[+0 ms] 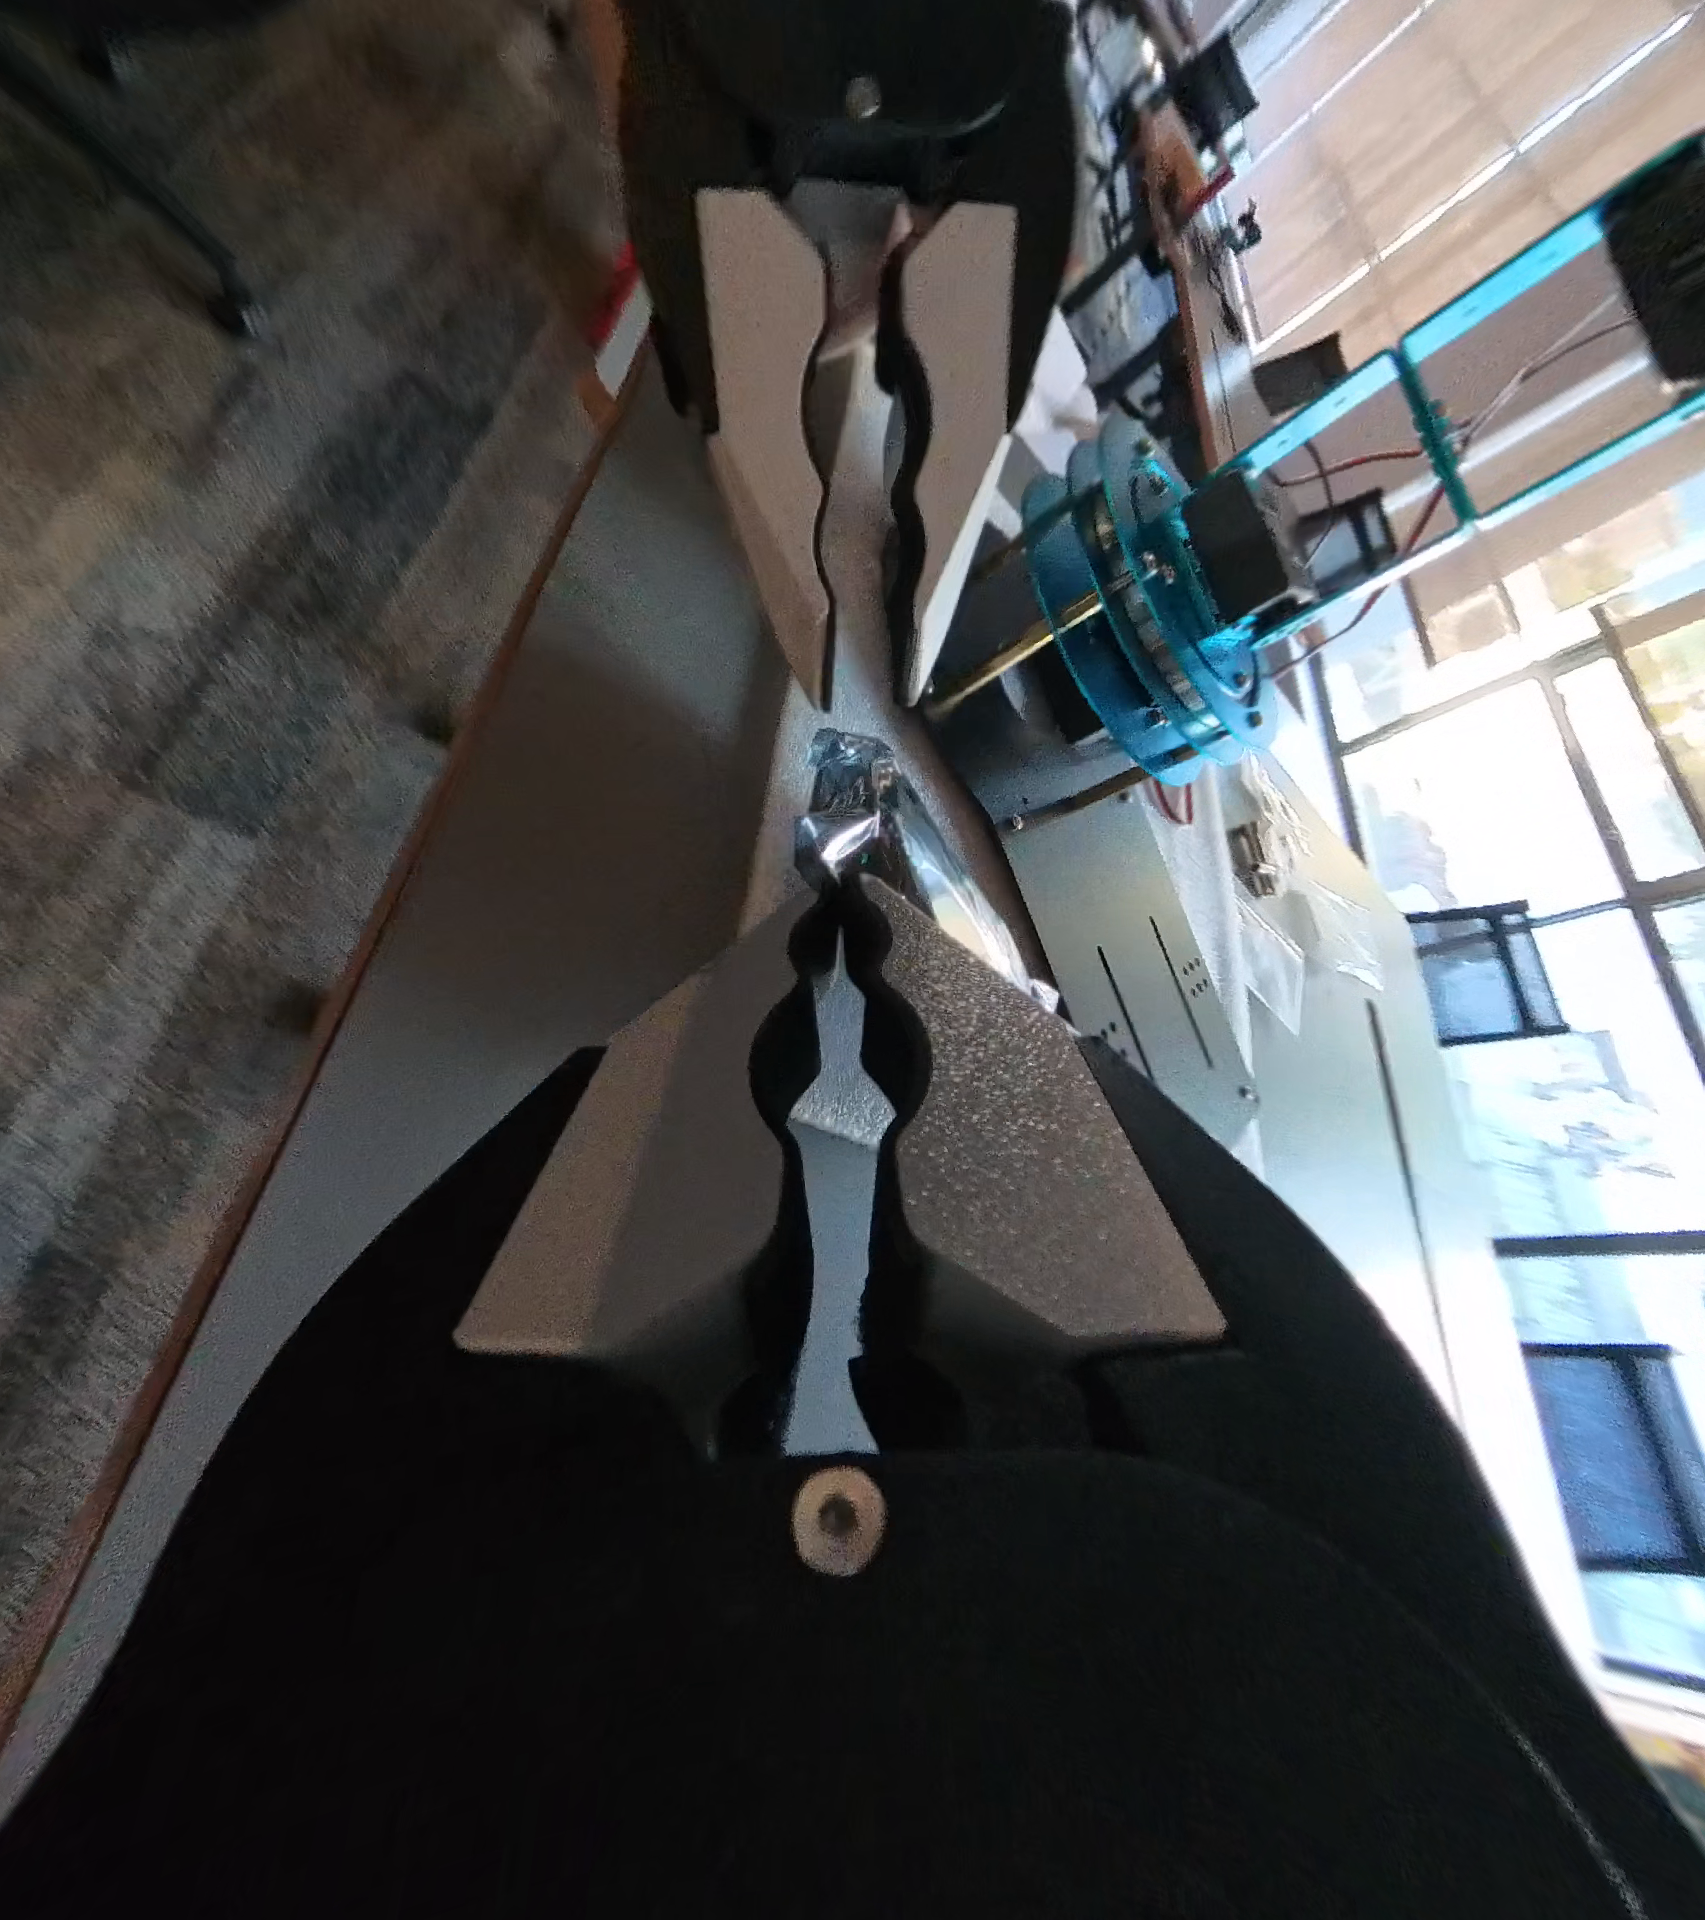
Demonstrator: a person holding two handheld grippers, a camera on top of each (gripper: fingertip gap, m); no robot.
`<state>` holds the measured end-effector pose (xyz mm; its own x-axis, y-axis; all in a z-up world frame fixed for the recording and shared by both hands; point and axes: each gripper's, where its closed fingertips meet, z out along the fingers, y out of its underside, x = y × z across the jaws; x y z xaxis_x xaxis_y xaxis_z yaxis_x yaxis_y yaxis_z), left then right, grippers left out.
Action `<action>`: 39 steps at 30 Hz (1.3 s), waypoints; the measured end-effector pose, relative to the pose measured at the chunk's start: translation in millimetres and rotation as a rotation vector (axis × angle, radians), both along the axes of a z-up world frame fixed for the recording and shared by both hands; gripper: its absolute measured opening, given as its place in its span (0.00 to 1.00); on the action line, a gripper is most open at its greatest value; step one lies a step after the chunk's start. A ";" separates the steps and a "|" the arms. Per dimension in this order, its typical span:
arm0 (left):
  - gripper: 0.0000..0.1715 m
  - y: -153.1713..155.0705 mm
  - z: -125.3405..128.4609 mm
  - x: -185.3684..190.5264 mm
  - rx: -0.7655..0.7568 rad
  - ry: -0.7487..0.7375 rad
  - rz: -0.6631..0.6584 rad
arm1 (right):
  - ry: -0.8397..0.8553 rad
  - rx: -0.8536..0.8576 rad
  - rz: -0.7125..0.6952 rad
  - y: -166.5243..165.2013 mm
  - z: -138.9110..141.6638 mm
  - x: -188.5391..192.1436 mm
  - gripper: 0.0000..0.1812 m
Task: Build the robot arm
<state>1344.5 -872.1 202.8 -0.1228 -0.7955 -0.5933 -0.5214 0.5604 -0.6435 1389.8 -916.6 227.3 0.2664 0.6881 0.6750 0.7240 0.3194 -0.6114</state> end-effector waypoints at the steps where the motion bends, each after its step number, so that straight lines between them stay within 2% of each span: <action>1: 0.10 -0.3 3.3 1.2 0.040 -0.017 -0.003 | 0.040 -0.026 0.011 -0.6 4.0 0.4 0.00; 4: 0.12 -6.6 1.7 5.1 0.078 -0.012 -0.030 | 0.121 -0.051 0.021 1.3 15.1 4.0 0.00; 7: 0.12 -3.1 6.1 10.0 0.107 -0.042 0.006 | 0.175 -0.061 0.037 1.5 23.3 4.8 0.00; 15: 0.03 -7.3 22.7 23.7 0.236 -0.106 -0.040 | 0.200 -0.093 0.042 -2.4 20.8 11.5 0.00; 21: 0.00 -18.1 46.1 13.6 0.332 -0.067 -0.068 | 0.218 -0.028 0.006 -6.2 30.4 10.9 0.00; 23: 0.00 -16.9 43.7 11.6 0.343 -0.026 -0.051 | 0.254 -0.103 -0.019 -3.5 27.9 9.5 0.00; 25: 0.00 -16.1 47.6 11.0 0.390 -0.021 -0.041 | 0.207 -0.031 -0.033 -2.5 29.5 9.5 0.00; 27: 0.00 -14.5 43.0 11.1 0.363 -0.008 -0.038 | 0.220 -0.094 -0.053 -1.9 24.0 8.9 0.00; 29: 0.00 -13.3 44.9 10.5 0.347 -0.014 -0.026 | 0.225 -0.047 -0.056 2.1 27.7 10.4 0.00; 30: 0.00 -13.5 44.1 10.9 0.319 -0.008 -0.021 | 0.254 -0.107 -0.070 3.7 25.1 12.4 0.00; 31: 0.00 -11.9 45.1 10.9 0.305 -0.010 -0.007 | 0.265 -0.143 -0.075 2.6 29.0 9.4 0.00; 33: 0.00 -8.3 51.5 11.8 0.318 -0.033 -0.001 | 0.247 -0.074 -0.085 7.2 35.6 12.6 0.00; 34: 0.00 -9.1 56.0 12.7 0.314 -0.031 0.015 | 0.263 -0.120 -0.085 4.4 38.6 10.4 0.00; 35: 0.00 -8.7 61.9 14.4 0.317 -0.050 0.021 | 0.269 -0.096 -0.082 5.5 43.7 12.0 0.00; 39: 0.00 -3.2 62.3 20.1 0.228 -0.054 0.010 | 0.286 -0.119 -0.117 14.6 52.3 20.9 0.00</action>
<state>1364.6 -875.3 265.1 -0.0784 -0.6415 -0.7631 -0.4960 0.6891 -0.5284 1410.8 -902.0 279.6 0.5152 0.7113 0.4781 0.5451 0.1585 -0.8232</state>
